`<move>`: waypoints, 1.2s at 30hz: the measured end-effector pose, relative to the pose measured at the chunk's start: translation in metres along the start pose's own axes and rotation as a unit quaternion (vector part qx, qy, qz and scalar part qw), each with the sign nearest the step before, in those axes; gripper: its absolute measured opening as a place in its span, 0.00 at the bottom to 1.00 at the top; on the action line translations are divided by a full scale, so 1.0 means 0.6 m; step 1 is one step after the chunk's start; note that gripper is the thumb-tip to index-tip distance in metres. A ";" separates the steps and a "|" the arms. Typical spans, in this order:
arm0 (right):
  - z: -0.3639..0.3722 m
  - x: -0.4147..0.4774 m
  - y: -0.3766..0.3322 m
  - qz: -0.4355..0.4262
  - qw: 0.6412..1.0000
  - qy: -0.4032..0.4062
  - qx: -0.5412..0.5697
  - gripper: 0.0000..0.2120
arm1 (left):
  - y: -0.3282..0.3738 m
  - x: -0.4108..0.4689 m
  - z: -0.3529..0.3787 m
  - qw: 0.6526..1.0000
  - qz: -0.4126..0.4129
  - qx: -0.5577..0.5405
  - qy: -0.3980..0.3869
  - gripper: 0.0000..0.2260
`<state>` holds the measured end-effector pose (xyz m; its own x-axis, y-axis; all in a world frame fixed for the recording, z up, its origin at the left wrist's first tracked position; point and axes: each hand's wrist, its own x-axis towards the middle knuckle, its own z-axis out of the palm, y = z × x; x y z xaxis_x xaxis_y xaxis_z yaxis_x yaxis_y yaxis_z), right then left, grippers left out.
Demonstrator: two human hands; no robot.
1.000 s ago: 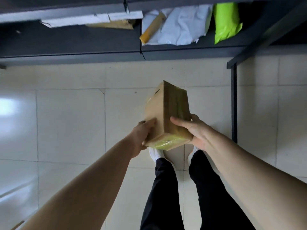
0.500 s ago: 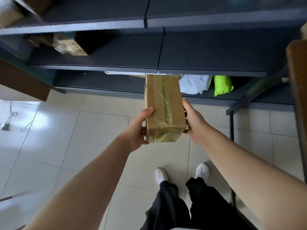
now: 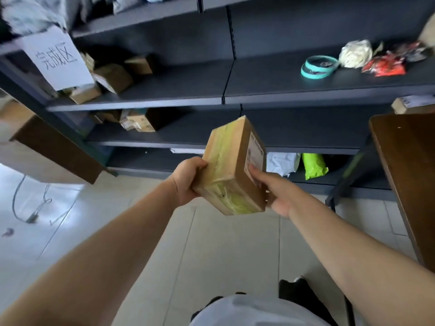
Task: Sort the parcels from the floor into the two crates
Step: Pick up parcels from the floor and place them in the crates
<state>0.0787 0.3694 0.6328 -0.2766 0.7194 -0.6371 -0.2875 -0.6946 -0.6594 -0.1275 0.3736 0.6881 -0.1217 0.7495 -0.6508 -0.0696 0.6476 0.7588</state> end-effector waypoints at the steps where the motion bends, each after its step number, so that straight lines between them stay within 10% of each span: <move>1: 0.009 -0.009 0.004 -0.015 1.000 -0.002 0.025 0.43 | 0.006 -0.006 -0.003 1.000 0.009 0.015 0.009 0.16; 5: 0.058 -0.045 0.025 -0.084 0.991 0.044 0.095 0.43 | 0.019 -0.042 -0.016 0.991 0.041 0.130 0.015 0.18; 10: 0.123 -0.119 0.049 -0.184 0.969 0.165 -0.005 0.40 | 0.008 -0.081 -0.039 0.958 0.040 0.257 -0.120 0.50; 15: 0.125 -0.229 0.078 -0.228 0.939 0.254 -0.046 0.38 | -0.011 -0.113 -0.028 0.934 0.045 0.262 -0.240 0.28; 36: -0.083 -0.833 0.291 -0.300 0.799 0.518 0.056 0.25 | -0.229 -0.602 0.351 0.799 0.062 0.343 -0.490 0.19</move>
<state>0.2124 -0.1115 0.8161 0.8330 0.4957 -0.2455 -0.1790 -0.1785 -0.9675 0.1347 0.0432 0.8132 0.7716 0.3442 -0.5350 0.4831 0.2302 0.8448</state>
